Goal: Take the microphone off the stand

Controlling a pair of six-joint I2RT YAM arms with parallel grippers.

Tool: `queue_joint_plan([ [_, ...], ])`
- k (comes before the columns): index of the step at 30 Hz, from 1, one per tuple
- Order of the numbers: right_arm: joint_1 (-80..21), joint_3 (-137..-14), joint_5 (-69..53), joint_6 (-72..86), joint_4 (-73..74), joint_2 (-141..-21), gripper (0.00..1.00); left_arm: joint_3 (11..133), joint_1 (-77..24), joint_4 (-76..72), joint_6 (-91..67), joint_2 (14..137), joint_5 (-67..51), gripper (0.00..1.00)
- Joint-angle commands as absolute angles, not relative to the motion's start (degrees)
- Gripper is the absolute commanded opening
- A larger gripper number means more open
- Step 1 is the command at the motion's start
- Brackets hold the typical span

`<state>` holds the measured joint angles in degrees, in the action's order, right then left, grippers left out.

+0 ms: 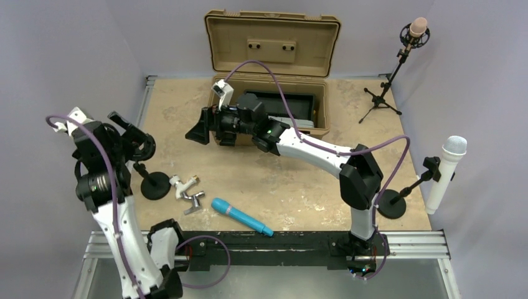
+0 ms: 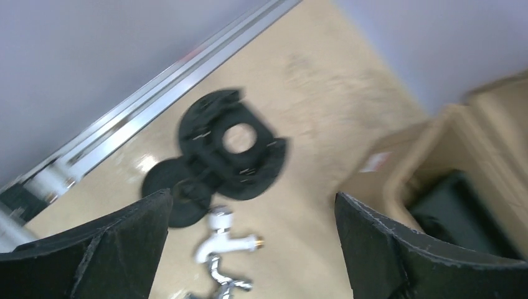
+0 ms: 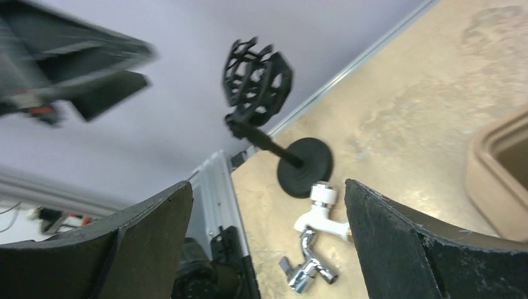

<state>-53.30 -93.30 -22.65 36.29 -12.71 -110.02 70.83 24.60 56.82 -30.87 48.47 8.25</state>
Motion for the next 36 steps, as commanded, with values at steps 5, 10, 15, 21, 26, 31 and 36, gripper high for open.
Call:
queue_joint_plan([
  [5, -53.2, -89.1, -3.0, 22.7, -7.4, -95.2, 0.91, 76.7, 11.1, 40.3, -32.4, 42.6, -15.8, 1.00],
  [10, -53.2, -75.5, 19.3, 20.3, -7.6, -83.6, 0.91, 76.7, -8.5, 32.6, -29.1, 49.1, -14.2, 0.99],
  [15, -53.2, -61.5, 35.9, 23.9, -6.6, -70.6, 0.91, 85.5, -26.2, 31.5, -22.6, 61.1, -12.8, 1.00],
  [21, -53.1, -52.8, 51.1, 33.9, 2.1, -62.1, 0.91, 91.9, -33.6, 33.4, -15.6, 68.9, -15.6, 1.00],
  [26, -53.1, -52.5, 61.0, 49.1, 16.9, -61.6, 0.92, 85.9, -34.4, 32.1, -13.7, 67.8, -16.1, 1.00],
  [31, -52.8, -53.5, 65.2, 86.8, 46.9, -64.3, 0.91, 83.3, -38.9, 32.2, -11.2, 65.4, -12.0, 1.00],
  [36, -48.9, -49.9, 67.3, 98.0, 52.1, -63.6, 0.90, 81.6, -41.7, 31.6, -10.0, 63.4, -5.9, 1.00],
])
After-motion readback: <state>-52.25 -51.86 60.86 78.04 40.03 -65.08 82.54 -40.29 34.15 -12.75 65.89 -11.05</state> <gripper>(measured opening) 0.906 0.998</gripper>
